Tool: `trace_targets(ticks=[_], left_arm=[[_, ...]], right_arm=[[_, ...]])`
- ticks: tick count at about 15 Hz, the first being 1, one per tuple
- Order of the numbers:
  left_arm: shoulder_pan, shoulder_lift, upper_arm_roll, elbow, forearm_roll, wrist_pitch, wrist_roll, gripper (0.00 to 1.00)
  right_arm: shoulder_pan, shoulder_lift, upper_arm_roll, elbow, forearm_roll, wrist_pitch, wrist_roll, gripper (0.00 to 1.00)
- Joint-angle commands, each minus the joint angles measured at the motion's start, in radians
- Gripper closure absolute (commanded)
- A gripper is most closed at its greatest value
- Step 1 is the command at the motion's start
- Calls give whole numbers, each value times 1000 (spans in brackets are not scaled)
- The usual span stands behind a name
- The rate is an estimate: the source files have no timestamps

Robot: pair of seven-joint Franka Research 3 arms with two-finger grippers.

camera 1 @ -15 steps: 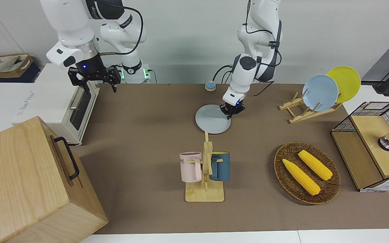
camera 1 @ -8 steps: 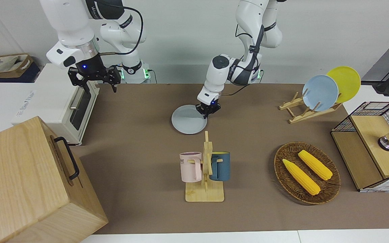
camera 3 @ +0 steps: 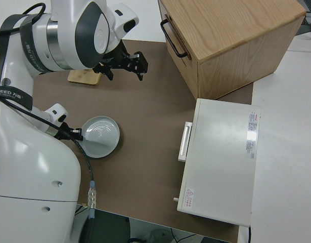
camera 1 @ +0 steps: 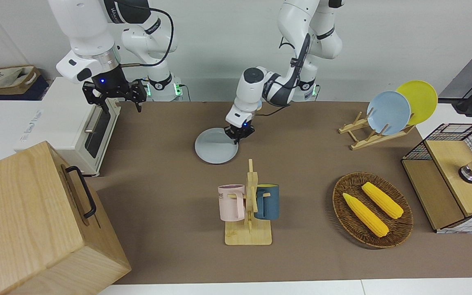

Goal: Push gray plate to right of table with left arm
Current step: 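Push the gray plate with the left gripper toward the toaster oven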

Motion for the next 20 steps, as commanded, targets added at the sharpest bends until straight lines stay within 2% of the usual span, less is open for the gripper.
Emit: trace_targets(ticks=[1, 3, 8, 13, 14, 15, 16, 18, 20], left_arm=[[-49, 124, 12, 149, 103, 1, -153, 1000], [-75, 172, 12, 203, 149, 0, -223, 1000], [-132, 240, 12, 310, 154, -6, -291, 1000], [-135, 263, 10, 367, 148, -5, -297, 1000], [-133, 263, 10, 367, 149, -3, -296, 856], [-133, 263, 10, 367, 151, -2, -294, 527], [-133, 264, 10, 368, 148, -2, -294, 254], [-133, 267, 10, 368, 149, -2, -294, 22], [-133, 267, 10, 387, 146, -5, -296, 11]], right_arm=[[-1, -6, 0, 1, 7, -10, 3, 17], [-1, -6, 0, 1, 7, -10, 3, 17], [-1, -6, 0, 1, 7, -10, 5, 17], [-1, -6, 0, 1, 7, -10, 3, 17], [-1, -6, 0, 1, 7, -10, 3, 17], [-1, -6, 0, 1, 7, -10, 3, 17], [-1, -6, 0, 1, 7, -10, 5, 17], [-1, -6, 0, 1, 7, -10, 3, 17], [-1, -6, 0, 1, 7, -10, 5, 17]])
